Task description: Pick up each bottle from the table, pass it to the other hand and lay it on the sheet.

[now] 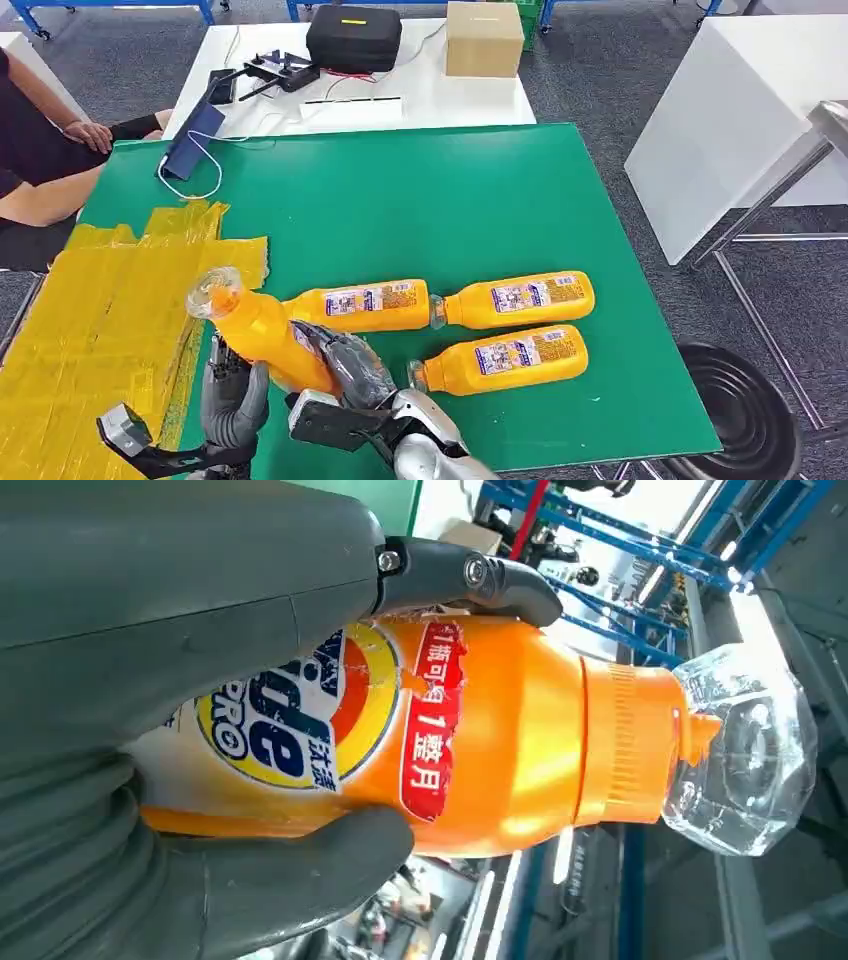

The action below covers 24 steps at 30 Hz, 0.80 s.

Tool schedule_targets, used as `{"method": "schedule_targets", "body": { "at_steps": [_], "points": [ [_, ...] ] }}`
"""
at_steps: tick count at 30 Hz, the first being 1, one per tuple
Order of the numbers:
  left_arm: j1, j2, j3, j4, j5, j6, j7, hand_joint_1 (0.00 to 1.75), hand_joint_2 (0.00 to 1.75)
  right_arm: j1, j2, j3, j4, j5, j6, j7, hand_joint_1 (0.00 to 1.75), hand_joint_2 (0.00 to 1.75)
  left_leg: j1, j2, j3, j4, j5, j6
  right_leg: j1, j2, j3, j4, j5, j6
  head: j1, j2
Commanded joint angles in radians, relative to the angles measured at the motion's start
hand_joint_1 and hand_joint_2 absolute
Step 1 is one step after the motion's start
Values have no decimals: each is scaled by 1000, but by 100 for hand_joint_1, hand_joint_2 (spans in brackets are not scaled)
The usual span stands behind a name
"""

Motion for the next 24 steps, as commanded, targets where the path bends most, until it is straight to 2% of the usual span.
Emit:
{"method": "schedule_targets", "body": {
  "at_steps": [1, 24],
  "points": [
    [-72, -2, -56, 58, -36, 6, 13, 175, 175, -4, 8, 114, 84, 20, 36, -5, 175, 175, 1, -3, 1, 0, 0, -1, 1, -2, 2, -1, -1, -1, 0, 0],
    [-95, 20, -111, 90, -212, 91, -2, 175, 175, -17, 20, 117, 109, 18, 34, 4, 175, 175, 2, -5, 1, 1, -1, -3, 2, -3, 3, 0, -2, -1, 0, 0]
  ]
}}
